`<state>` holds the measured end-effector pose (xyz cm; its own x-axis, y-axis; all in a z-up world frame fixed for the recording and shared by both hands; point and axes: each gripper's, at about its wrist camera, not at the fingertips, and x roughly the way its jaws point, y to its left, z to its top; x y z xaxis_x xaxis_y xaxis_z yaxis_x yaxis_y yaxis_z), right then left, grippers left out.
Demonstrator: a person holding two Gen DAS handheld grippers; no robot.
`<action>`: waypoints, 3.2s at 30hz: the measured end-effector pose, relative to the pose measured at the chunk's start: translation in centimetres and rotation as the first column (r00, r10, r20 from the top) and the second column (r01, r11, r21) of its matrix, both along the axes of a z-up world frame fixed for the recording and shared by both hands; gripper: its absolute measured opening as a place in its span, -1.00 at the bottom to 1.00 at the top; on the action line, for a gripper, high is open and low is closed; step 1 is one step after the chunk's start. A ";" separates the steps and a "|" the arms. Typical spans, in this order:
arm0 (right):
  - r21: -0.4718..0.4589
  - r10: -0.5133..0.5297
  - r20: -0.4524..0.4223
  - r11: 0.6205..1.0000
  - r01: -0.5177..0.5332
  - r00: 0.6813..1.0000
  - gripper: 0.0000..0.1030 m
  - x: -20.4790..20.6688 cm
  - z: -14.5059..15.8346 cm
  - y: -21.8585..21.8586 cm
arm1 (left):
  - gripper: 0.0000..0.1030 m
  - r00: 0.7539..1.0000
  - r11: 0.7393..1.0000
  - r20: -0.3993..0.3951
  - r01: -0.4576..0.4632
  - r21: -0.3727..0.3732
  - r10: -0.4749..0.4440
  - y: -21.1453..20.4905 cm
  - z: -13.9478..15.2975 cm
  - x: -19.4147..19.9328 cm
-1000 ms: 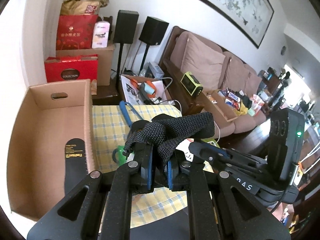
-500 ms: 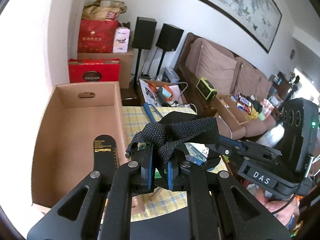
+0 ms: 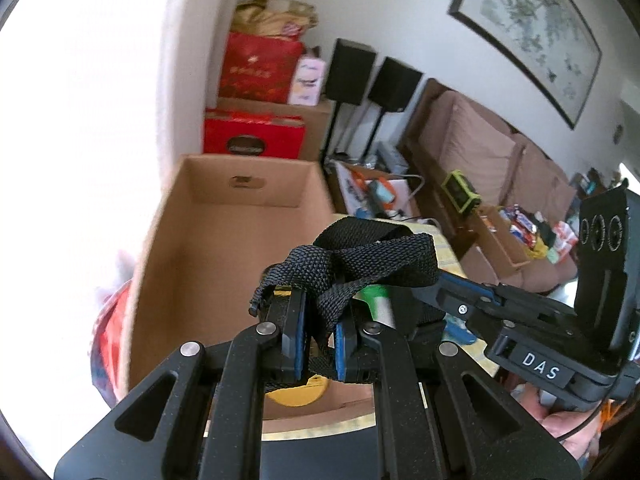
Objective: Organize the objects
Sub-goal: 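Carry the strap into the box and open the left gripper, then move the left gripper back to the second black insole on the table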
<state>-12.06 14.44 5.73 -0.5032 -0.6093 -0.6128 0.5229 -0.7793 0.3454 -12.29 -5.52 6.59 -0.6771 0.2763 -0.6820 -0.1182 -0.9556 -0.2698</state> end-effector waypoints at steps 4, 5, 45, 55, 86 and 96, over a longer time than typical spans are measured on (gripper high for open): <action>0.011 0.014 0.030 1.000 -0.014 0.999 -0.70 -1.1 -1.4 -2.5 | -0.79 0.999 0.999 0.033 -0.034 -0.016 0.035 -2.2 -1.9 -0.7; 0.017 0.016 0.041 1.000 -0.017 0.999 -0.70 -1.5 -1.8 -3.3 | -0.79 0.998 0.999 0.040 -0.042 -0.026 0.043 -2.7 -2.4 -0.9; 0.159 0.025 0.229 0.985 -0.063 0.973 -0.07 -9.1 -9.7 -12.9 | 0.31 0.974 0.989 0.172 -0.150 0.005 0.147 -9.0 -9.9 -1.0; 0.189 0.006 0.125 0.982 -0.030 0.992 0.23 -6.9 -6.7 -9.8 | 0.59 0.978 0.990 0.164 -0.137 0.042 0.129 -8.0 -9.0 -1.1; 0.303 -0.209 -0.055 0.928 0.216 0.976 0.98 -1.6 -5.4 5.0 | 1.00 0.998 0.993 0.042 -0.042 -0.113 0.048 1.8 -6.6 -0.6; 0.300 -0.249 -0.060 0.919 0.255 0.967 0.99 -0.9 -5.3 8.5 | 1.00 0.999 0.993 0.047 -0.014 -0.118 0.020 5.3 -6.7 -0.8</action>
<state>-12.95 22.93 0.43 -0.6297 -0.2478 -0.7362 0.2999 -0.9518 0.0639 -13.13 -0.19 -0.09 -0.6466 0.1809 -0.7411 -0.0914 -0.9829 -0.1601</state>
